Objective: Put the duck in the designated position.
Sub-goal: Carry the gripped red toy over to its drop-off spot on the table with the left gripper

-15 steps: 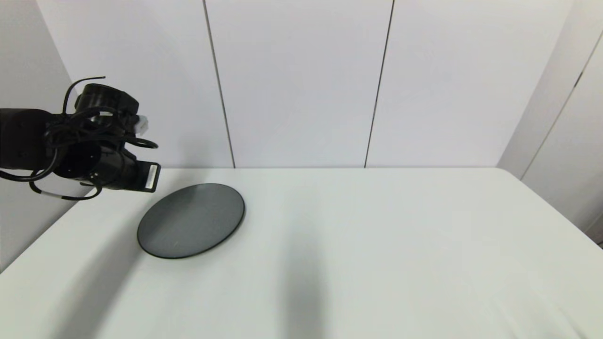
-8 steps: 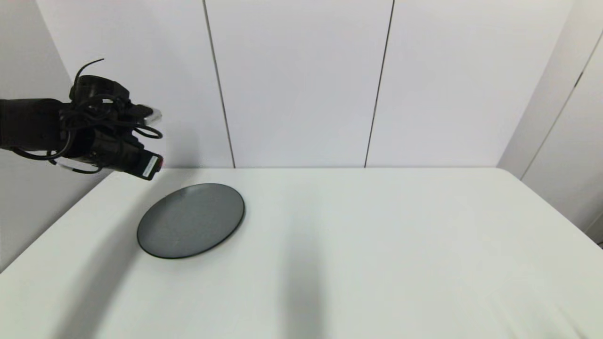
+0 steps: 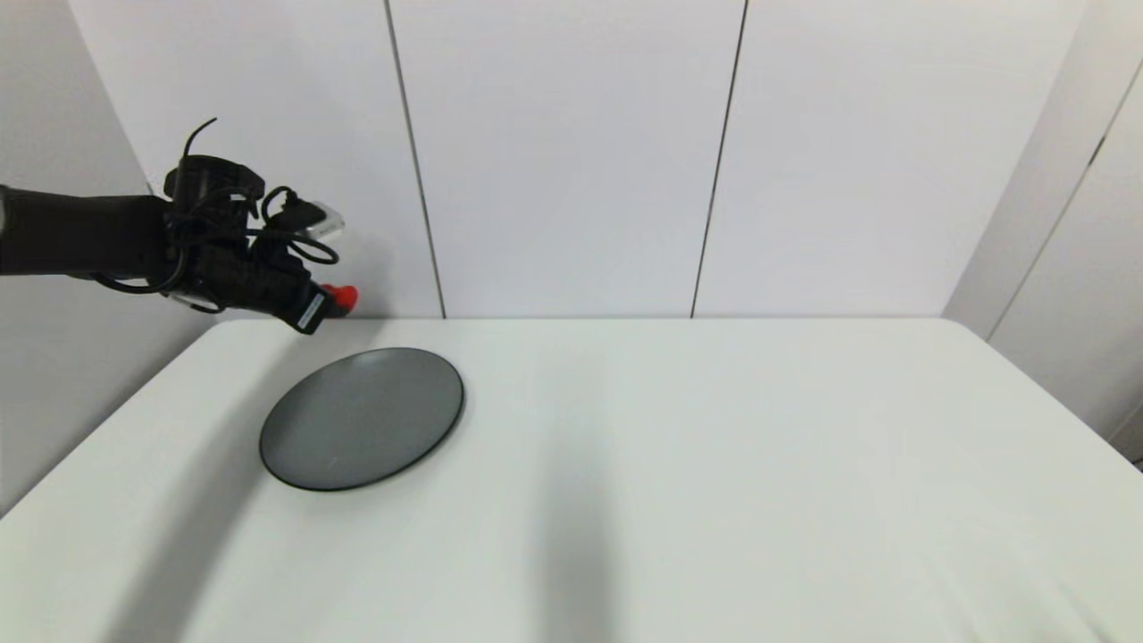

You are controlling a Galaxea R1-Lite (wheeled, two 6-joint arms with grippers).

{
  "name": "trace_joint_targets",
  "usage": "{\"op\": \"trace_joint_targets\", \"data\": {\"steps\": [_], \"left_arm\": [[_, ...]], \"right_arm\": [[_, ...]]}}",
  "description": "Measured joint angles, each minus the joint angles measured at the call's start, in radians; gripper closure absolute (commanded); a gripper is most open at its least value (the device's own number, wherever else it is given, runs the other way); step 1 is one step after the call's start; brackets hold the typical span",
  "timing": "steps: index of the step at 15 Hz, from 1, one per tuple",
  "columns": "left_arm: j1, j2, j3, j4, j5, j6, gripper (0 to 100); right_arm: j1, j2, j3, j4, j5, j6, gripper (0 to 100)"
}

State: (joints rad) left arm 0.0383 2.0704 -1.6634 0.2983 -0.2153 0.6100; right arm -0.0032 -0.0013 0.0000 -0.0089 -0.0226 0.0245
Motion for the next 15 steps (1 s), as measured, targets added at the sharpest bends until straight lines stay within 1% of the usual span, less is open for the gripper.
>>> {"op": "trace_joint_targets", "data": {"steps": [3, 7, 9, 12, 15], "left_arm": [[0.003, 0.046, -0.031, -0.003, -0.129, 0.024, 100], [0.013, 0.111, -0.109, 0.007, -0.244, 0.081, 100], [0.024, 0.142, -0.156, 0.028, -0.27, 0.132, 100], [0.043, 0.188, -0.221, 0.093, -0.318, 0.216, 100], [0.048, 0.226, -0.247, 0.097, -0.33, 0.256, 100]], "right_arm": [[0.0, 0.0, 0.0, 0.0, 0.0, 0.0, 0], [0.0, 0.0, 0.0, 0.0, 0.0, 0.0, 0], [0.0, 0.0, 0.0, 0.0, 0.0, 0.0, 0], [0.0, 0.0, 0.0, 0.0, 0.0, 0.0, 0], [0.0, 0.0, 0.0, 0.0, 0.0, 0.0, 0]]}}
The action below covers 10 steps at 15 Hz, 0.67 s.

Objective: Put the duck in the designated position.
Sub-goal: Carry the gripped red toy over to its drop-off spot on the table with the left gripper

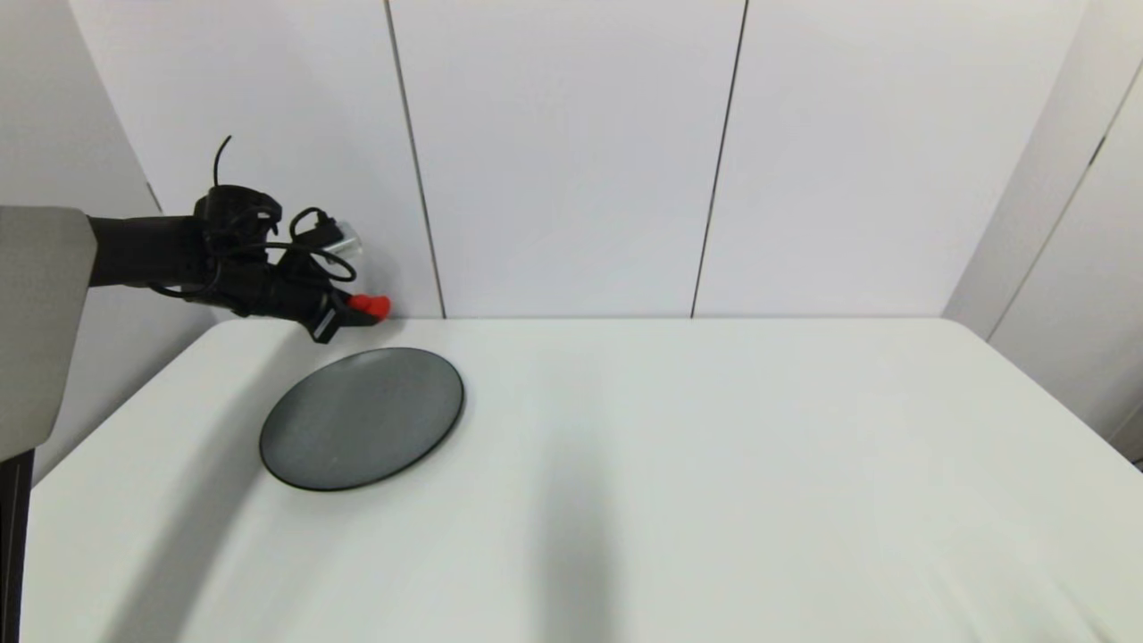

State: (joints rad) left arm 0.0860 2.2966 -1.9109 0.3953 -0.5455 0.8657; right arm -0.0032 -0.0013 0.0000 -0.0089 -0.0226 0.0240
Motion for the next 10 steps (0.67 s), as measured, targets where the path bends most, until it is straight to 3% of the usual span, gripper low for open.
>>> {"op": "trace_joint_targets", "data": {"steps": [10], "left_arm": [[-0.001, 0.09, -0.06, 0.003, -0.011, 0.047, 100]], "right_arm": [[0.0, 0.0, 0.0, 0.0, 0.0, 0.0, 0]]}}
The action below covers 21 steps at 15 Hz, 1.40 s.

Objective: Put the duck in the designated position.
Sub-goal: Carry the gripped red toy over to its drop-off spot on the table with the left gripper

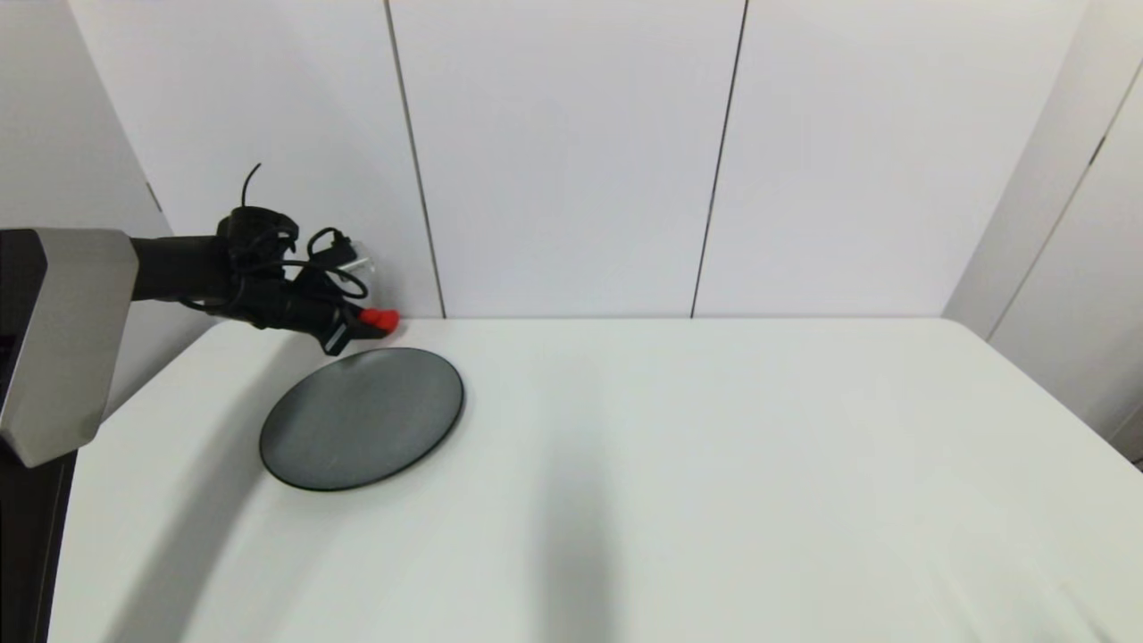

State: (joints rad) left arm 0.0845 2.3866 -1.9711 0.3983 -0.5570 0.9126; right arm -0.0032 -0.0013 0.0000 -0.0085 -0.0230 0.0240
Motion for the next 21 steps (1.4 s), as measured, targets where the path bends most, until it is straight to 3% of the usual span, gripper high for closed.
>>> {"op": "trace_joint_targets", "data": {"steps": [21], "left_arm": [[-0.021, 0.023, -0.005, -0.008, -0.016, -0.008, 100]], "right_arm": [[0.0, 0.0, 0.0, 0.0, 0.0, 0.0, 0]]}}
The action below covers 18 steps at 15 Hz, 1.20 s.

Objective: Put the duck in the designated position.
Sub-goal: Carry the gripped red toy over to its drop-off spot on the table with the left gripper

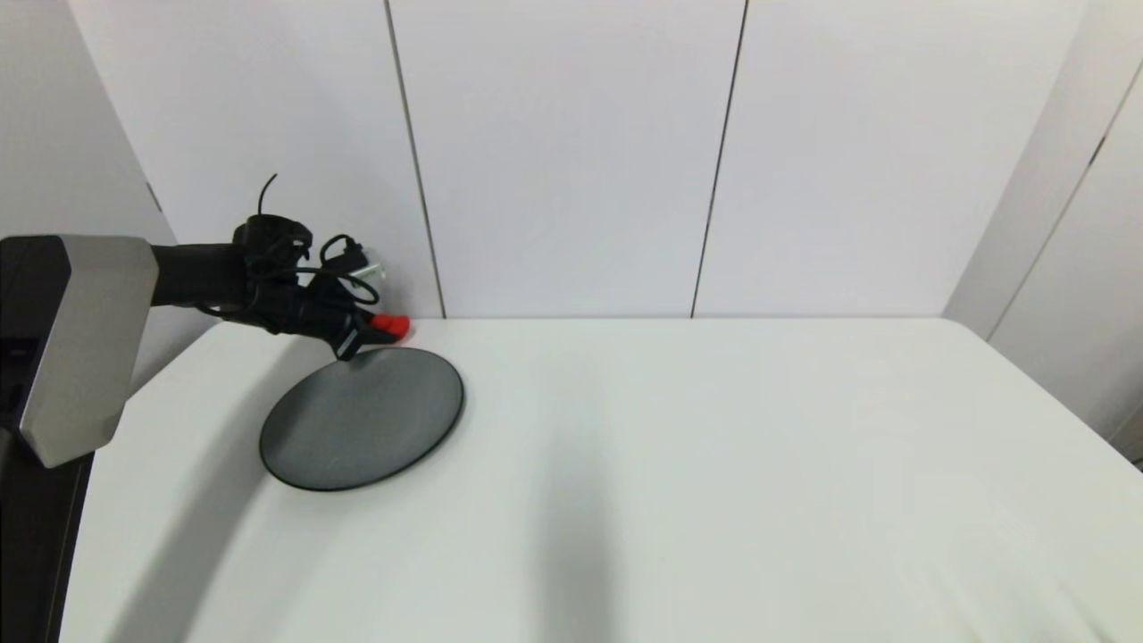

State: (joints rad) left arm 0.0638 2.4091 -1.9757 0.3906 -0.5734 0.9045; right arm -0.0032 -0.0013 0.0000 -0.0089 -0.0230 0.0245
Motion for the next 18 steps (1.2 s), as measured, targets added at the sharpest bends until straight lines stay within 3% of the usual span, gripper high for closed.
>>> {"op": "trace_joint_targets", "data": {"steps": [4, 5, 18], "left_arm": [[-0.001, -0.001, 0.0, -0.001, -0.003, 0.001, 100], [-0.001, -0.001, 0.0, -0.001, -0.004, 0.001, 0], [0.034, -0.055, 0.0, 0.0, -0.019, -0.004, 0]], "right_arm": [[0.0, 0.0, 0.0, 0.0, 0.0, 0.0, 0], [0.0, 0.0, 0.0, 0.0, 0.0, 0.0, 0], [0.0, 0.0, 0.0, 0.0, 0.0, 0.0, 0]]}}
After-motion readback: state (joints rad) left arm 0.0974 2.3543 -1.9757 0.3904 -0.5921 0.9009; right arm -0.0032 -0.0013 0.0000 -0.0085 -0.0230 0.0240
